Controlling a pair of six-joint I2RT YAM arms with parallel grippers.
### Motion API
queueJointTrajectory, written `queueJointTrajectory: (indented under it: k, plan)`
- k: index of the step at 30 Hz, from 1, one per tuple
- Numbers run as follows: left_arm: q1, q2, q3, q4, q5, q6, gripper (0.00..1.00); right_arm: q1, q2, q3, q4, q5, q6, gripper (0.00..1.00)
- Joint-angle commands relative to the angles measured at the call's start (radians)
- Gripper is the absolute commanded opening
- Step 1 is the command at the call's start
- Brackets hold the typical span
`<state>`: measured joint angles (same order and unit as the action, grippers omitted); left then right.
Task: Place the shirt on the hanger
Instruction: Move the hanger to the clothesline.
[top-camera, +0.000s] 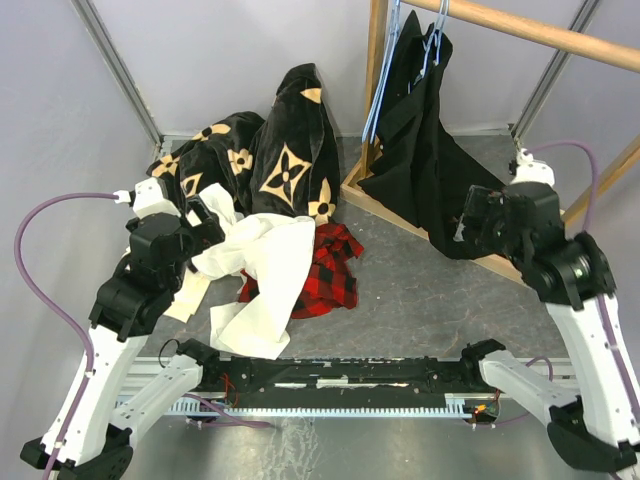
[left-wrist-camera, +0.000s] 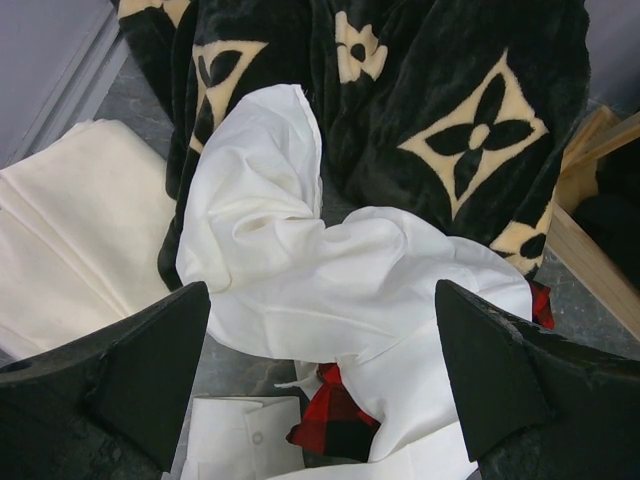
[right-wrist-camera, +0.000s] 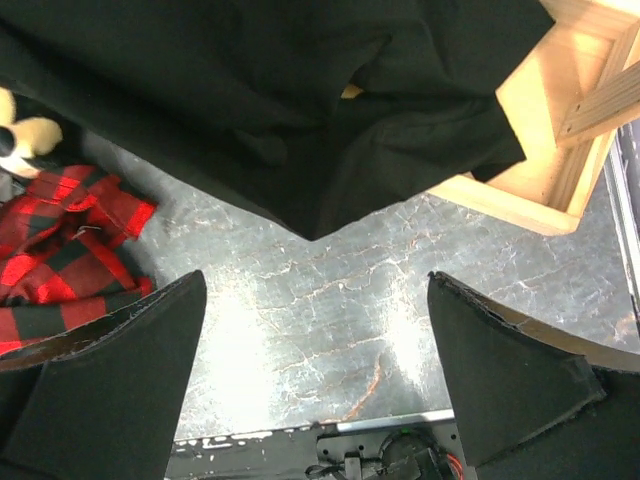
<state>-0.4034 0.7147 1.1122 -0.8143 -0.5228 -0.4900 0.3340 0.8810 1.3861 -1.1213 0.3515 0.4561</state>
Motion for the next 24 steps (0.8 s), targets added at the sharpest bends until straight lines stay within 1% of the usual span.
queueJointTrajectory:
  k: [1,7,11,15,18,24]
  plan:
    - [0.005,0.003,-0.009,0.032,0.002,-0.039,0.99,0.005,0.089,0.073,-0.118,0.011,0.041,0.99]
    - [0.005,0.023,-0.028,0.021,0.027,-0.047,0.99,0.005,0.12,0.087,-0.146,0.037,0.068,0.99]
    - [0.006,0.038,-0.036,0.02,0.027,-0.047,0.99,0.005,0.12,0.102,-0.119,-0.02,0.054,0.99]
    - [0.005,0.057,-0.035,0.021,0.04,-0.046,0.99,0.005,0.122,0.114,-0.083,-0.125,0.018,0.99]
    - [0.005,0.073,-0.03,0.019,0.039,-0.037,0.99,0.005,0.118,0.121,-0.076,-0.202,0.027,0.99]
    - [0.005,0.083,-0.03,0.022,0.027,-0.04,0.99,0.005,0.099,0.108,-0.085,-0.212,0.05,0.99]
